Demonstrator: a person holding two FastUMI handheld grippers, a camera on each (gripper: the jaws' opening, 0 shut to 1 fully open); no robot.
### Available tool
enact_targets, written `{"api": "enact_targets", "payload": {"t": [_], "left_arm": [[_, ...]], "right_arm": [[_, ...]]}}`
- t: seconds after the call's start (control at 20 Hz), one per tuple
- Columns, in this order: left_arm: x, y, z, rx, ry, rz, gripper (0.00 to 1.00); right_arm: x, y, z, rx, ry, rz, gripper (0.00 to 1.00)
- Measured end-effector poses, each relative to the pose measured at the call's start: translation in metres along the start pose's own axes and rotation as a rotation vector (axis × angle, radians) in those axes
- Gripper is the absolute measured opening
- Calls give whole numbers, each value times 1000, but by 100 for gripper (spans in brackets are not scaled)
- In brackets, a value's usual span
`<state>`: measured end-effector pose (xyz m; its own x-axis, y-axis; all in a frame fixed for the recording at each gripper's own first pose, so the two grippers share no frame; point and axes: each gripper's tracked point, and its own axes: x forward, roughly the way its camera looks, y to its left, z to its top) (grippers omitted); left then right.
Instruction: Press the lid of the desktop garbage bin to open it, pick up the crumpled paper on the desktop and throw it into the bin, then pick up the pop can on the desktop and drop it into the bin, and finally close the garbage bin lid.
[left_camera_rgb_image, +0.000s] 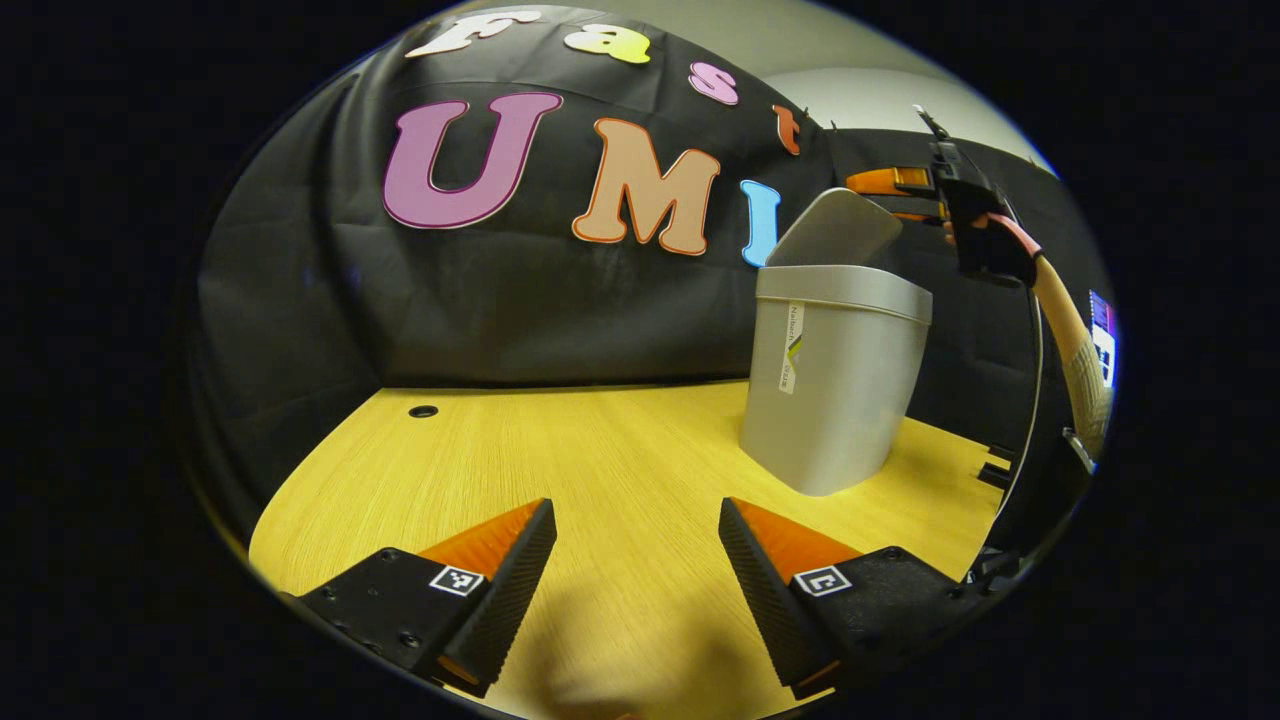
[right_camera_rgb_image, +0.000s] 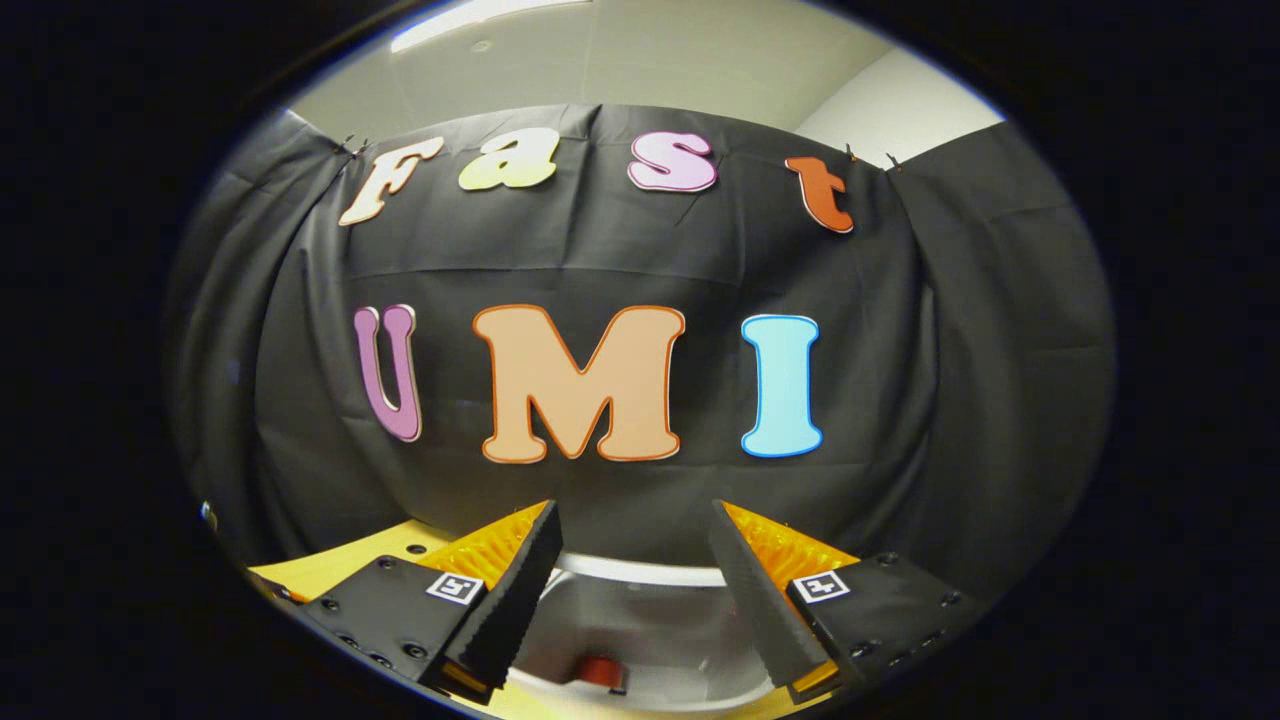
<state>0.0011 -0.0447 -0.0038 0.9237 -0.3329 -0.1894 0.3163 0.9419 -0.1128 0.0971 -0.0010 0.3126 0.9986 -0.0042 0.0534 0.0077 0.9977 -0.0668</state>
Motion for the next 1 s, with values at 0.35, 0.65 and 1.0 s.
{"api": "enact_targets", "payload": {"t": [0.35,0.65,1.0], "left_arm": [[2,-1,-2,-8,4,-3,96],[3,-3,-1,-6,3,-8,96],[4,-11,-3,6,7,-25,96]], "right_arm": [[-33,7,-46,-111,-24,-43,96],[-40,10,-79,-48,-17,-36,99],[-41,9,-96,31,-14,-9,95]]}}
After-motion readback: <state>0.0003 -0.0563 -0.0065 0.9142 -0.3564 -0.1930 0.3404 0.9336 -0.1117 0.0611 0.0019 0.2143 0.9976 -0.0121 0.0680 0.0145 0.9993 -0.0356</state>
